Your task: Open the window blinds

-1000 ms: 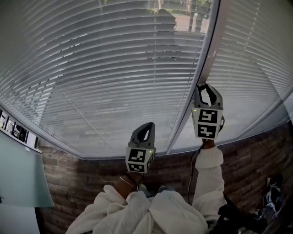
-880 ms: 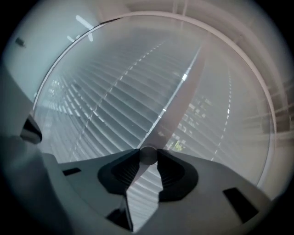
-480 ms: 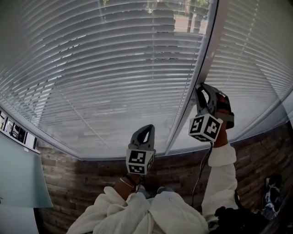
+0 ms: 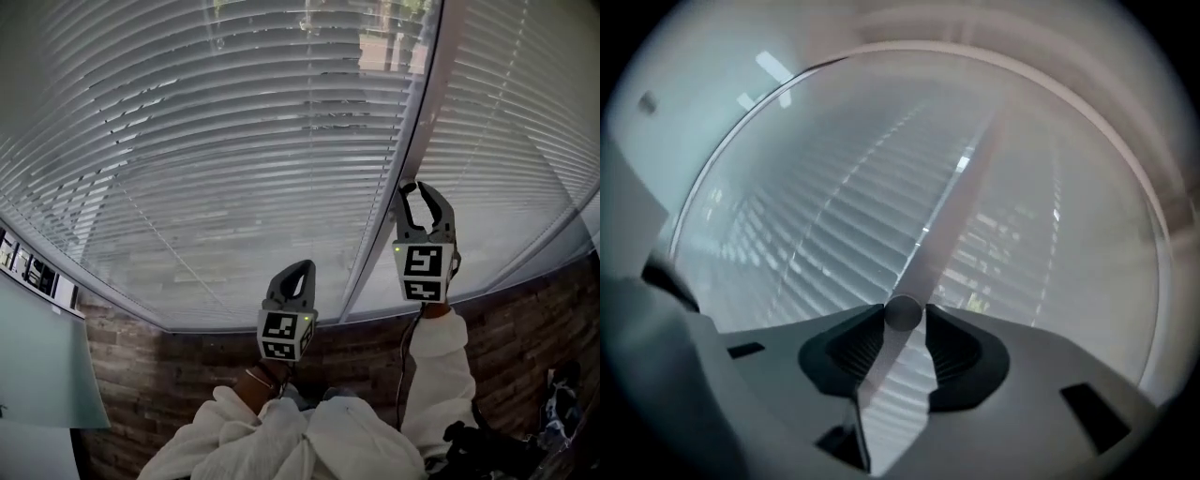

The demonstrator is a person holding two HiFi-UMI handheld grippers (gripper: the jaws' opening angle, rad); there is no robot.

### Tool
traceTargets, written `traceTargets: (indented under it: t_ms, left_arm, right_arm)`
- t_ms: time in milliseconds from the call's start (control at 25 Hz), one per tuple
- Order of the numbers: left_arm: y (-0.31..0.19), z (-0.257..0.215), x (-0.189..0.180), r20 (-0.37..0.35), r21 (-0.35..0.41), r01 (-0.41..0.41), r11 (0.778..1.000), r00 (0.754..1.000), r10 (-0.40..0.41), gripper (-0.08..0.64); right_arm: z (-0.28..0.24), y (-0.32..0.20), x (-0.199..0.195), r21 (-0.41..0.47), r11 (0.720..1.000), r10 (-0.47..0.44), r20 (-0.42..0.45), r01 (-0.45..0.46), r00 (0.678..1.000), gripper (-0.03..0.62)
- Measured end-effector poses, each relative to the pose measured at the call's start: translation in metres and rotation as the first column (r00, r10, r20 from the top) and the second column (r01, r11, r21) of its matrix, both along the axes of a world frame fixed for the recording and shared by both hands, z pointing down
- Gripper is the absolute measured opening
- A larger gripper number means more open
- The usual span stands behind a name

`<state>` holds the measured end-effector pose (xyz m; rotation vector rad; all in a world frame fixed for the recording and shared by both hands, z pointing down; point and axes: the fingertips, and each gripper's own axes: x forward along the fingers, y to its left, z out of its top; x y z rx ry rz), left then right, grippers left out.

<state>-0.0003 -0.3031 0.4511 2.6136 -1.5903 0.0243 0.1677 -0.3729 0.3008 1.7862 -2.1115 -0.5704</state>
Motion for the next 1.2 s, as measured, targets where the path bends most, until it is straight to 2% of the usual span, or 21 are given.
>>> traceTargets:
  t_ms: [40,80,120,160,200,240,280,320,360,520,560,680,840,880,920,960,1000,1080,1200]
  left_arm:
    - [0.0,0.0,0.001,-0.001,-0.002,-0.003,1.0,1.0,0.003,0.0]
    - [-0.001,0.0,0.002,-0.003,-0.003,-0.005,1.0,1.0,0.005,0.0]
    - [-0.001,-0.001,0.003,-0.005,-0.003,-0.008,1.0,1.0,0.008,0.0]
    - [-0.002,-0.001,0.004,-0.006,-0.002,-0.011,1.0,1.0,0.011,0.0]
    - [-0.002,-0.001,0.005,-0.006,-0.001,-0.016,1.0,1.0,0.016,0.0]
    - [-0.001,-0.002,0.007,-0.006,0.001,-0.022,1.0,1.0,0.022,0.0]
    - [0.0,-0.002,0.009,-0.006,0.001,-0.03,1.0,1.0,0.03,0.0]
    - [0.001,-0.001,0.011,-0.006,0.001,-0.038,0.999,0.999,0.038,0.0]
    - [0.003,-0.001,0.013,-0.005,0.0,-0.044,0.999,0.999,0.044,0.0]
    - [0.004,0.001,0.013,-0.006,-0.003,-0.052,0.999,0.999,0.052,0.0]
    - [0.005,0.002,0.012,-0.007,-0.003,-0.052,0.999,0.999,0.052,0.0]
    - [0.003,0.001,0.007,-0.012,-0.002,-0.045,0.999,0.999,0.045,0.0]
    - [0.004,0.0,0.0,-0.017,0.002,-0.036,0.999,0.999,0.036,0.0]
    - [0.004,-0.001,0.0,-0.015,0.006,-0.038,0.999,0.999,0.038,0.0]
    - [0.004,-0.001,-0.002,-0.013,0.008,-0.038,0.999,0.999,0.038,0.0]
    - [0.003,0.0,-0.003,-0.013,0.007,-0.036,0.999,0.999,0.036,0.0]
    - [0.002,0.001,-0.005,-0.016,0.003,-0.032,0.999,0.999,0.032,0.0]
    - [0.001,0.004,-0.009,-0.022,-0.006,-0.026,1.0,0.999,0.026,0.0]
    - [0.001,0.007,-0.007,-0.025,-0.013,-0.03,0.999,0.999,0.029,0.0]
  right_arm:
    - [0.001,0.003,0.004,-0.031,0.999,-0.017,0.242,0.025,0.97,0.129]
    - [0.004,0.004,0.008,-0.066,0.995,-0.031,0.499,0.073,0.866,0.129]
    - [0.008,0.004,0.01,-0.091,0.985,-0.033,0.731,0.145,0.682,0.129]
    - [0.012,0.003,0.012,-0.094,0.969,-0.017,0.896,0.227,0.444,0.129]
    - [0.016,0.0,0.012,-0.073,0.953,0.01,0.978,0.295,0.208,0.129]
    - [0.018,-0.002,0.013,-0.043,0.94,0.037,0.999,0.338,0.024,0.129]
    - [0.02,-0.003,0.013,-0.022,0.933,0.058,0.994,0.359,-0.091,0.129]
    - [0.021,-0.003,0.013,-0.017,0.931,0.076,0.986,0.365,-0.149,0.129]
    - [0.022,-0.002,0.013,-0.022,0.93,0.093,0.98,0.366,-0.178,0.129]
    - [0.014,0.001,0.011,-0.016,0.932,0.114,0.961,0.361,-0.252,0.129]
    - [0.009,0.002,0.011,-0.006,0.934,0.105,0.961,0.357,-0.257,0.129]
    - [0.004,-0.003,0.014,-0.024,0.94,0.111,0.964,0.341,-0.24,0.135]
    - [0.007,-0.008,0.016,-0.033,0.95,0.125,0.951,0.31,-0.282,0.133]
    - [0.007,-0.008,0.017,-0.029,0.952,0.118,0.953,0.305,-0.278,0.133]
    - [0.007,-0.009,0.018,-0.03,0.953,0.11,0.961,0.3,-0.254,0.132]
    - [0.006,-0.009,0.018,-0.037,0.955,0.102,0.973,0.295,-0.208,0.132]
    - [0.004,-0.009,0.018,-0.049,0.956,0.094,0.985,0.288,-0.144,0.132]
    - [0.0,-0.01,0.016,-0.072,0.961,0.071,0.997,0.265,0.011,0.13]
    - [-0.003,-0.011,0.013,-0.096,0.97,0.042,0.971,0.223,0.236,0.13]
